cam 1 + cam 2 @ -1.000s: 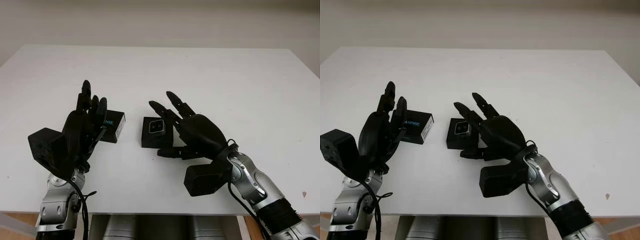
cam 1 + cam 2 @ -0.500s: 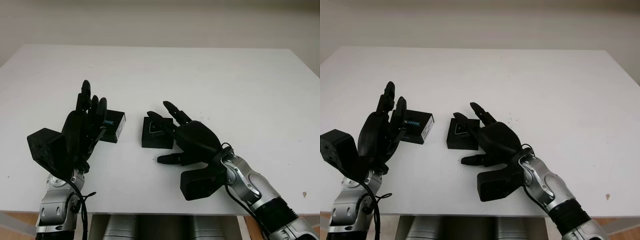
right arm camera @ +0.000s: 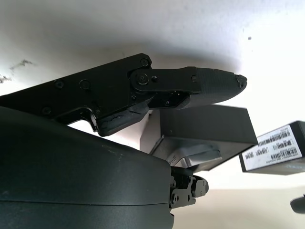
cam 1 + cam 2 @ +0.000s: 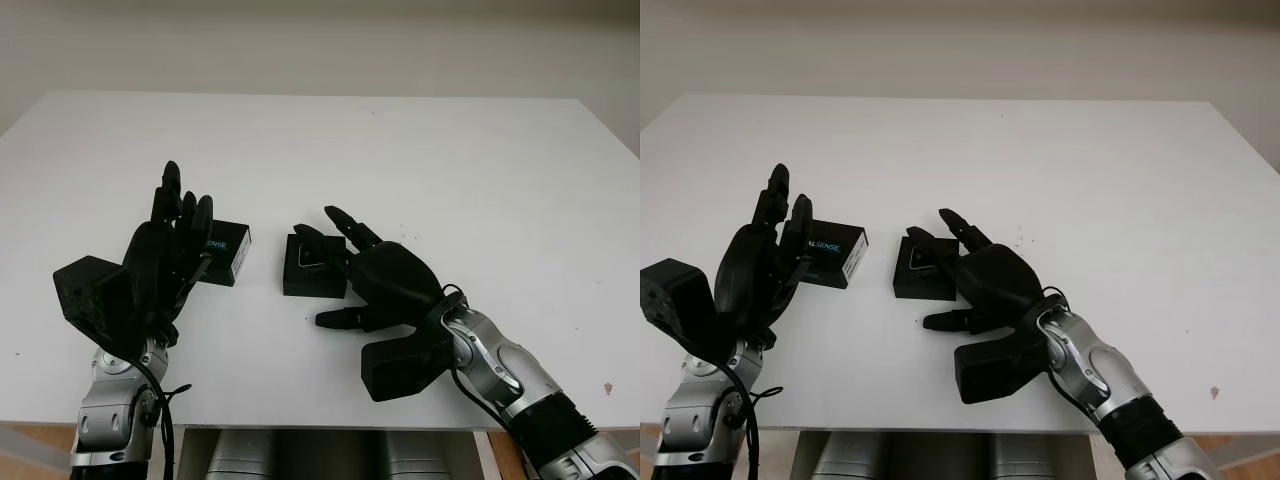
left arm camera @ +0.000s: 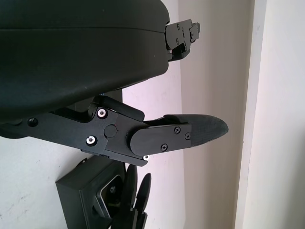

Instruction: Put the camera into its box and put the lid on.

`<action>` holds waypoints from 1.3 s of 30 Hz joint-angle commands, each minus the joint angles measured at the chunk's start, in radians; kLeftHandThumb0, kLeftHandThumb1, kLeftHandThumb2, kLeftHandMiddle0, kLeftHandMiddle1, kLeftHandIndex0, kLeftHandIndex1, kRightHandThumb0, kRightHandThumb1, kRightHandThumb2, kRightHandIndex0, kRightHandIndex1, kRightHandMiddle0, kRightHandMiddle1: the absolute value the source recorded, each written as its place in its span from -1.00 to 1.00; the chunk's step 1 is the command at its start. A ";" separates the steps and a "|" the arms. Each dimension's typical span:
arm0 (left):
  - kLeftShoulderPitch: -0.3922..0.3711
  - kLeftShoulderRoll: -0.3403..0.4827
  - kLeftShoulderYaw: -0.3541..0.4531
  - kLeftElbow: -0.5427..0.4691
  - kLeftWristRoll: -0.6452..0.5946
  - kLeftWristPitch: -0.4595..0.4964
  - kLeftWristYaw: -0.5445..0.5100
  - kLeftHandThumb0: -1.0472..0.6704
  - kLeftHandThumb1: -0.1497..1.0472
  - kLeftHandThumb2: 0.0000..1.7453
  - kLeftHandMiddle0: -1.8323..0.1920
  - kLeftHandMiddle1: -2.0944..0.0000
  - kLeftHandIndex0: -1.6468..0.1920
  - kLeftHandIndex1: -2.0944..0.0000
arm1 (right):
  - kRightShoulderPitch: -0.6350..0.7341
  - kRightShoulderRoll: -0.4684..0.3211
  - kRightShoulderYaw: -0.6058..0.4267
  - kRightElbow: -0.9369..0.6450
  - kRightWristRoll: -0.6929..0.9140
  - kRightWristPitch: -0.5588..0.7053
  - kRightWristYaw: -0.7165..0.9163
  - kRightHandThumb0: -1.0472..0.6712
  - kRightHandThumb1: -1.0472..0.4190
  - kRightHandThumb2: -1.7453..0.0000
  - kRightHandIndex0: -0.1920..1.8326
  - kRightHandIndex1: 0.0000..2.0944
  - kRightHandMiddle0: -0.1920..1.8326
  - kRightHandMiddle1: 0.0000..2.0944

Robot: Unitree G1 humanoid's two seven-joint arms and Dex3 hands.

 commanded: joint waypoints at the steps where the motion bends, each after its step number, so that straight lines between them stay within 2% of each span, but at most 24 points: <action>1: 0.001 0.005 0.005 -0.024 -0.002 0.002 0.001 -0.55 1.00 -0.44 0.94 0.95 0.97 0.95 | 0.029 -0.018 0.005 -0.003 0.007 0.012 0.023 -0.78 -1.00 0.55 -0.94 -0.95 -0.72 -0.95; 10: 0.003 0.003 0.007 -0.027 -0.003 -0.002 0.000 -0.53 1.00 -0.44 0.94 0.95 0.97 0.95 | 0.068 -0.047 -0.001 -0.048 0.016 0.033 0.092 -0.75 -1.00 0.60 -0.98 -0.96 -0.74 -0.95; 17: 0.002 0.003 0.010 -0.024 -0.007 -0.005 -0.002 -0.53 1.00 -0.44 0.94 0.95 0.97 0.95 | 0.061 -0.030 -0.006 -0.055 0.022 0.048 0.092 -0.75 -1.00 0.58 -0.98 -0.95 -0.75 -0.96; 19: 0.000 -0.008 0.017 -0.021 -0.008 -0.020 0.011 -0.51 1.00 -0.44 0.92 0.94 0.96 0.94 | 0.066 -0.002 -0.033 -0.044 0.082 0.032 0.058 -0.76 -1.00 0.57 -0.97 -0.95 -0.80 -0.97; 21: -0.009 -0.043 0.035 -0.020 -0.004 -0.042 0.068 -0.50 1.00 -0.48 0.87 0.92 0.91 0.92 | 0.069 0.033 -0.072 -0.040 0.173 0.018 0.037 -0.75 -1.00 0.54 -0.96 -0.94 -0.84 -0.98; 24: -0.034 -0.061 0.047 0.006 0.035 -0.108 0.139 -0.48 1.00 -0.60 0.64 0.88 0.71 0.85 | 0.058 0.083 -0.137 -0.044 0.302 0.008 0.010 -0.74 -1.00 0.52 -0.95 -0.94 -0.87 -0.98; 26: -0.051 -0.043 0.050 0.024 0.052 -0.136 0.145 -0.47 1.00 -0.72 0.49 0.86 0.59 0.81 | 0.048 0.106 -0.177 -0.048 0.362 -0.011 -0.020 -0.72 -1.00 0.54 -0.90 -0.92 -0.85 -0.96; 29: -0.063 0.027 0.032 0.039 0.145 -0.149 0.142 -0.49 1.00 -0.81 0.40 0.84 0.52 0.78 | 0.037 0.137 -0.236 -0.080 0.452 0.003 -0.027 -0.69 -1.00 0.58 -0.88 -0.92 -0.83 -0.95; 34: -0.078 0.122 0.034 0.050 0.196 -0.148 0.082 -0.52 0.95 -0.93 0.43 0.90 0.50 0.78 | 0.016 0.168 -0.327 -0.160 0.623 0.088 0.034 -0.66 -1.00 0.62 -0.88 -0.93 -0.83 -0.95; 39: -0.104 0.245 0.045 0.109 0.203 -0.191 -0.024 -0.54 0.86 -0.95 0.45 0.93 0.48 0.78 | -0.016 0.164 -0.399 -0.188 0.732 0.174 0.082 -0.66 -1.00 0.55 -0.87 -0.93 -0.82 -0.95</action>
